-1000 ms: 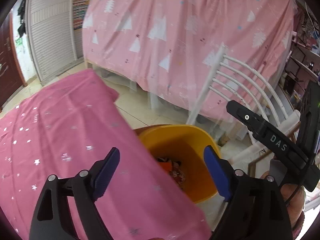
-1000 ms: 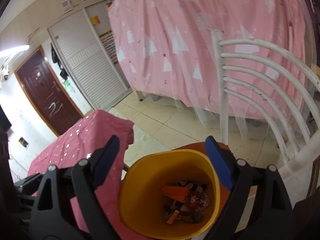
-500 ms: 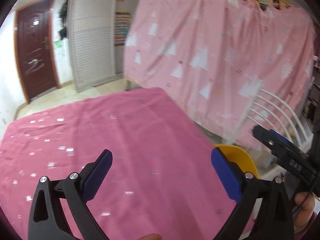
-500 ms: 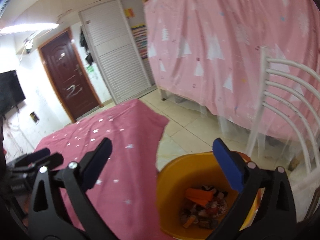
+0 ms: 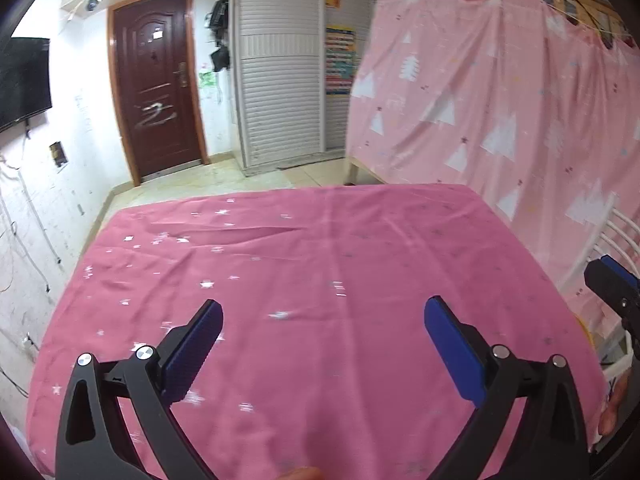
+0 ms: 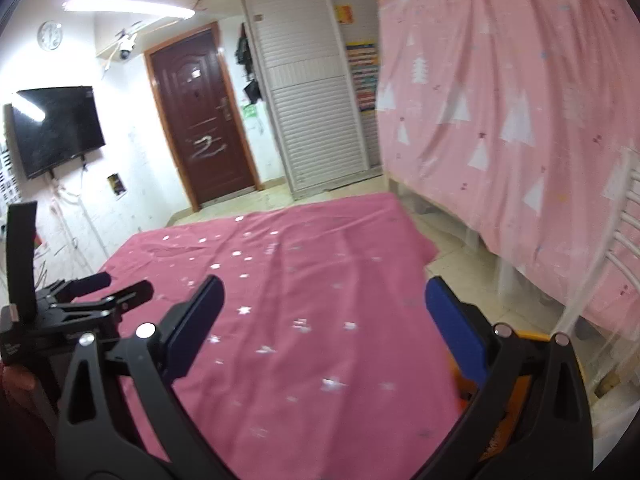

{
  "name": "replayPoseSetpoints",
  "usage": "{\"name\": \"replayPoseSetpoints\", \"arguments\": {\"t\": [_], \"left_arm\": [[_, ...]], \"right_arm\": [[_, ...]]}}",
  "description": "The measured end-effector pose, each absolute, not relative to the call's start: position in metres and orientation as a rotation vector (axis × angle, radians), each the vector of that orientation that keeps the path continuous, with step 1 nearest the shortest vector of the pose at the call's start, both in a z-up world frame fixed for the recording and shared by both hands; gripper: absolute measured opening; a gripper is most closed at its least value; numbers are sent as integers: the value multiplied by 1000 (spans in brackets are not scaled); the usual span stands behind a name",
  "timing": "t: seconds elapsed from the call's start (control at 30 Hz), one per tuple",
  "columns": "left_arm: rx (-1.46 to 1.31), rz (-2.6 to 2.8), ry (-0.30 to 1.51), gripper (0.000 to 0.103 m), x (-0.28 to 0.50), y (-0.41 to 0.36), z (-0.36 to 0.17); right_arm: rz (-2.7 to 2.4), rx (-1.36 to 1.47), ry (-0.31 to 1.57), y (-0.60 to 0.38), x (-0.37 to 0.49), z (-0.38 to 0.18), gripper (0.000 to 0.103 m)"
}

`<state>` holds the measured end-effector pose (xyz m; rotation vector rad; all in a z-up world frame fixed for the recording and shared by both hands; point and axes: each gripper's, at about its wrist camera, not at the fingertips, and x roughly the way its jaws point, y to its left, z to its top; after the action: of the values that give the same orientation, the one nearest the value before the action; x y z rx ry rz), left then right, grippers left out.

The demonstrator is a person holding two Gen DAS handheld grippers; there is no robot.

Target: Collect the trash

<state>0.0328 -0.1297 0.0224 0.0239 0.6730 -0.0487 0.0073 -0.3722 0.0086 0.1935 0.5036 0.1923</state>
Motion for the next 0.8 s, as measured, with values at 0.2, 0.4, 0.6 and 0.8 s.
{"name": "replayPoseSetpoints", "arguments": {"t": [0.2, 0.4, 0.6, 0.8], "left_arm": [[17, 9, 645, 94, 30, -94, 25], [7, 39, 618, 94, 23, -69, 25], [-8, 38, 607, 94, 24, -57, 23], [-24, 37, 601, 94, 24, -54, 22]], "right_arm": [[265, 157, 516, -334, 14, 11, 97], [317, 167, 513, -315, 17, 12, 97], [338, 155, 514, -300, 17, 11, 97], [366, 157, 523, -291, 16, 8, 97]]}}
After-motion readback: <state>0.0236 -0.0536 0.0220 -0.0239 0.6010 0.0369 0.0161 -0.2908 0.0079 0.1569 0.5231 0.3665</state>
